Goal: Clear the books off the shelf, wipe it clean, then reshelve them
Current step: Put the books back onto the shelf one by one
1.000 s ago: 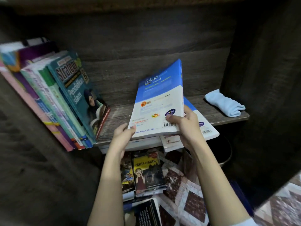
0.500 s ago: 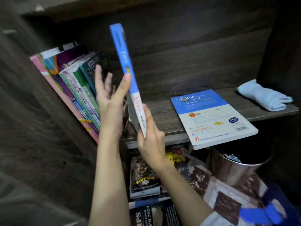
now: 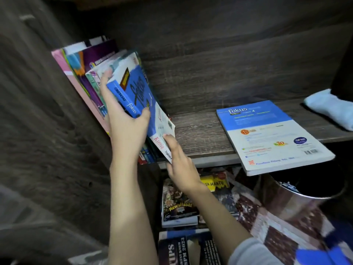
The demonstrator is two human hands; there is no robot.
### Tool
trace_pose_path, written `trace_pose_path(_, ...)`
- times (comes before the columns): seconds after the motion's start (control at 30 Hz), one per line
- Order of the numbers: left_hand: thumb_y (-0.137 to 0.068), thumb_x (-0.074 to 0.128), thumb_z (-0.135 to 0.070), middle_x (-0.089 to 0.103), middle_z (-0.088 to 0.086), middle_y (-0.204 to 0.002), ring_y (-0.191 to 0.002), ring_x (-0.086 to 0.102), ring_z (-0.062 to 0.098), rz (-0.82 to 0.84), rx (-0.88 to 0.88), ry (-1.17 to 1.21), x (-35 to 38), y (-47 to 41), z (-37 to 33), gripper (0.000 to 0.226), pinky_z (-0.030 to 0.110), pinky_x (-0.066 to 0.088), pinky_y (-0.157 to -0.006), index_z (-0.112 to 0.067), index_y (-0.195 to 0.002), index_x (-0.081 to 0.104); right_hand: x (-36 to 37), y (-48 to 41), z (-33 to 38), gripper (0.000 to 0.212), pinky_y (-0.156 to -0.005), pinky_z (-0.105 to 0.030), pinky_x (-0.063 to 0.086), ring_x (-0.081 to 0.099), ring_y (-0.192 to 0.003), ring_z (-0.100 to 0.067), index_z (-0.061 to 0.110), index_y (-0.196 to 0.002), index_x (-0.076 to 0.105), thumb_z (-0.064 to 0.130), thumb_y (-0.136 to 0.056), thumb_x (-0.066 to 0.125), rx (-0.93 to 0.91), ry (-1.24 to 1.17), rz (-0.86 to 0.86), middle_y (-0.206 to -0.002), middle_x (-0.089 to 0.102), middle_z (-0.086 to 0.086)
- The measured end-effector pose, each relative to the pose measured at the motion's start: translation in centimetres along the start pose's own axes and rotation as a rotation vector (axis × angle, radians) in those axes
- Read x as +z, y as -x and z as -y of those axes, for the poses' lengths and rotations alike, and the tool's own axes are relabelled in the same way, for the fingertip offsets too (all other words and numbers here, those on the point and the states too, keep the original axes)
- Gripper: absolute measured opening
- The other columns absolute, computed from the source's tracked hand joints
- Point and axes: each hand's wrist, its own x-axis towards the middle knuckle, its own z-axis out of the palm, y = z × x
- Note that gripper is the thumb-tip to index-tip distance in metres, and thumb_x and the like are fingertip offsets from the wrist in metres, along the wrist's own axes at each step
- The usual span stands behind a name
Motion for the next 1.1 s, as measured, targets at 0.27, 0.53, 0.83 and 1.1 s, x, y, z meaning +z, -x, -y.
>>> trace_pose_path(0.27, -0.071, 0.070, -0.017, 0.041, -0.005, -0.124, -0.112, 0.041, -0.007, -0.088, 0.032, -0.254, -0.2, -0.3, 1.0, 0.074, 0.017, 0.037, -0.098, -0.035, -0.134, 0.036, 0.4, -1.3, -1.1, 0.082, -0.093, -0.043, 0.046, 0.044, -0.128, -0.027, 0.042, -0.141, 0.005, 0.000, -0.087, 0.052, 0.012, -0.068, 0.036, -0.156, 0.019, 0.006)
trace_pose_path(0.53, -0.080, 0.066, -0.023, 0.014, 0.000, -0.157, -0.143, 0.012, 0.022, -0.119, 0.031, -0.397, 0.7, -0.1, 1.5, 0.094, 0.052, 0.012, -0.110, -0.020, -0.151, 0.005, -0.4, -2.2, -1.3, 0.095, -0.096, -0.038, 0.043, 0.043, -0.129, -0.026, 0.043, -0.143, 0.003, 0.013, -0.076, 0.063, 0.112, -0.090, 0.209, -0.156, 0.011, 0.012)
trace_pose_path(0.83, -0.081, 0.061, -0.012, 0.017, -0.008, -0.156, -0.145, -0.006, 0.016, -0.103, 0.062, -0.317, 0.6, -0.6, 1.5, 0.083, 0.035, -0.005, -0.107, -0.019, -0.150, 0.015, -2.6, -3.2, -1.7, 0.101, -0.093, -0.039, 0.049, 0.056, -0.107, -0.025, 0.054, -0.134, 0.023, 0.001, -0.065, 0.075, 0.264, -0.190, 0.294, -0.127, 0.054, -0.007)
trace_pose_path(1.1, -0.079, 0.062, -0.014, 0.012, 0.000, -0.158, -0.146, -0.006, 0.025, -0.115, 0.103, -0.453, 0.6, -1.4, 1.9, 0.080, 0.051, -0.004, -0.112, -0.020, -0.148, 0.021, 0.2, -3.6, -1.7, 0.086, -0.110, -0.036, 0.027, 0.040, -0.130, -0.024, 0.037, -0.147, 0.025, 0.024, -0.078, 0.075, 0.278, -0.079, 0.197, -0.141, 0.049, -0.003)
